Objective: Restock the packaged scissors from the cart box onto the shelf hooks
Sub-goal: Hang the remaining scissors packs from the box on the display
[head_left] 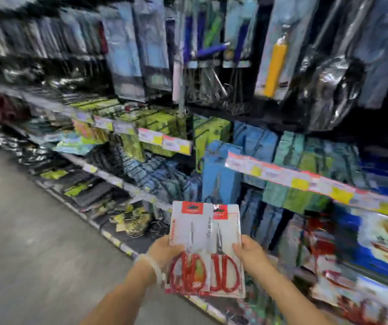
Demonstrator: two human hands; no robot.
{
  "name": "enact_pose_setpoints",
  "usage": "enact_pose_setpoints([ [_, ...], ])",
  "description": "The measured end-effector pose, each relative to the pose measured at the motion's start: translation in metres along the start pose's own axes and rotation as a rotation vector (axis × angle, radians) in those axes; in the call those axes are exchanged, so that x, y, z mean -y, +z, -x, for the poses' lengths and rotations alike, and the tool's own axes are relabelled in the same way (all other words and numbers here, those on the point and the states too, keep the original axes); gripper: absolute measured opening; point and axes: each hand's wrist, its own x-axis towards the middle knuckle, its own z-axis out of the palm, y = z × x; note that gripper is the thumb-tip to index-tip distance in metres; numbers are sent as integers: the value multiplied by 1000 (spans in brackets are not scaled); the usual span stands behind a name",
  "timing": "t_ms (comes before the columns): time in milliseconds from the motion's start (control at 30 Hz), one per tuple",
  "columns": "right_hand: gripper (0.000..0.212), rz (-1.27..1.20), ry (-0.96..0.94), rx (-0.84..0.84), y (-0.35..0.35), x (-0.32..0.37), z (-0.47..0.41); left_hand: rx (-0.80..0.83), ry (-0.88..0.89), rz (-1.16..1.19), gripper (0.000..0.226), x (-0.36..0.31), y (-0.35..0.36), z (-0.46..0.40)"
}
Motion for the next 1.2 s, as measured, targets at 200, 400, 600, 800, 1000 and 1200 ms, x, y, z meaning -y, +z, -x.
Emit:
enact_pose_setpoints([
  [200, 22, 33, -124, 210, 104, 79, -81, -253, -23, 95, 21, 5, -112, -38],
  [400, 21, -7, -135, 259, 183, 162, -160, -319, -42, 174, 25, -27, -210, -96],
  [600, 22, 64, -211, 285, 239, 226, -229, -369, -30, 232, 24, -38, -291, -159],
  [800, 19, 53, -169, 242, 293, 266, -275, -332, -21, 251, 15, -40, -357, -215],
  [1000, 19, 37, -125, 145, 356, 292, -323, -188, 16, 210, 21, -42, -437, -288],
  [1200, 23, -7, -47, 15, 416, 335, -352, -27, 40, 132, 14, -58, -517, -354],
])
